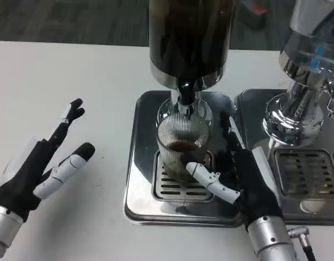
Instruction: Grasp the cup under the faucet to collect the drink, then remove the cup.
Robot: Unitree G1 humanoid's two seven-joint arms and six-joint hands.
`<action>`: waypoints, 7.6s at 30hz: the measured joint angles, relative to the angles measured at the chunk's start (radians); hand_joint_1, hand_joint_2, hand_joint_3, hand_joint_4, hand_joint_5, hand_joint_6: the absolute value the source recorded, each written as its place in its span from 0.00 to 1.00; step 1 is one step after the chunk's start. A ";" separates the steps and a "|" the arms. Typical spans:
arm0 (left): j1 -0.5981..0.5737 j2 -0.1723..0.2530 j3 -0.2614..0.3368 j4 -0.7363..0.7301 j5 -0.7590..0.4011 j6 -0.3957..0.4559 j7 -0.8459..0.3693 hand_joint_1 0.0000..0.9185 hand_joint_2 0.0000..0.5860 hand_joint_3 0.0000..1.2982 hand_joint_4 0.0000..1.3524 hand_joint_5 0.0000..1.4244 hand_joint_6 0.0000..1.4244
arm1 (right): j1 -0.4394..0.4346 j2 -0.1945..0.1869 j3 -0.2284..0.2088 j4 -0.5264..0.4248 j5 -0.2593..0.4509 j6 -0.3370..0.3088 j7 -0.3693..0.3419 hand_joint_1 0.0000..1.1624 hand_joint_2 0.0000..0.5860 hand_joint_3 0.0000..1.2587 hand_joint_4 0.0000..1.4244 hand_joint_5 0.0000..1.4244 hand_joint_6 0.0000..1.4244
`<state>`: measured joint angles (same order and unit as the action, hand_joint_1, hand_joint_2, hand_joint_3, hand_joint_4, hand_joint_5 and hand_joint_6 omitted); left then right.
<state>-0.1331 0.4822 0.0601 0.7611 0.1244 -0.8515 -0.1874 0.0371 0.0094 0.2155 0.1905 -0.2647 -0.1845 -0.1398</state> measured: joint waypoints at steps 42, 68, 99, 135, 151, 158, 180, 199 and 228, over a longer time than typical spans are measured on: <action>0.047 0.005 0.009 -0.036 -0.006 0.030 -0.003 0.00 0.23 0.00 0.00 0.00 0.00 | -0.056 0.018 0.007 0.019 0.007 0.052 0.048 0.66 0.24 0.00 0.00 0.00 0.06; 0.069 0.005 0.038 -0.066 -0.007 0.047 -0.003 0.00 0.23 0.00 0.00 0.00 0.00 | -0.080 0.016 0.030 0.044 -0.024 0.053 0.040 0.73 0.25 0.00 0.08 0.11 0.17; 0.083 0.005 0.040 -0.066 -0.025 0.049 -0.003 0.00 0.23 0.00 0.00 0.00 0.00 | -0.073 0.044 0.033 0.056 -0.060 0.051 -0.080 0.81 0.30 0.16 0.27 0.27 0.40; 0.072 0.005 0.038 -0.053 -0.035 0.054 -0.012 0.00 0.23 0.00 0.00 0.00 0.00 | -0.012 0.047 0.022 0.043 -0.056 -0.012 -0.168 0.84 0.33 0.24 0.35 0.39 0.58; 0.059 0.014 0.008 -0.037 0.040 0.037 0.002 0.00 0.23 0.00 0.00 0.00 0.00 | 0.020 0.048 0.021 0.026 -0.067 -0.029 -0.201 0.84 0.32 0.31 0.39 0.43 0.65; 0.052 0.014 0.001 -0.023 0.042 0.033 0.002 0.00 0.23 0.00 0.00 0.00 0.00 | 0.037 0.048 0.020 0.004 -0.072 -0.029 -0.214 0.84 0.32 0.32 0.40 0.44 0.65; 0.042 0.016 -0.033 -0.012 0.086 0.014 0.031 0.00 0.23 0.00 0.00 0.00 0.00 | 0.093 0.045 0.028 -0.111 -0.160 0.000 -0.227 0.84 0.37 0.31 0.38 0.44 0.66; 0.036 0.026 -0.047 0.002 0.119 0.010 0.040 0.00 0.23 0.00 0.00 0.00 0.00 | 0.180 0.038 0.014 -0.199 -0.144 0.024 -0.183 0.82 0.38 0.31 0.38 0.44 0.65; 0.236 0.215 -0.079 -0.291 0.557 0.031 0.418 0.00 0.17 0.00 0.00 0.00 0.00 | 0.384 0.009 0.081 -0.435 -0.171 0.024 -0.125 0.81 0.38 0.32 0.39 0.44 0.66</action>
<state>0.1027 0.6975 -0.0188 0.4703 0.6815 -0.8203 0.2307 0.4211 0.0187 0.2969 -0.2448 -0.4358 -0.1602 -0.2646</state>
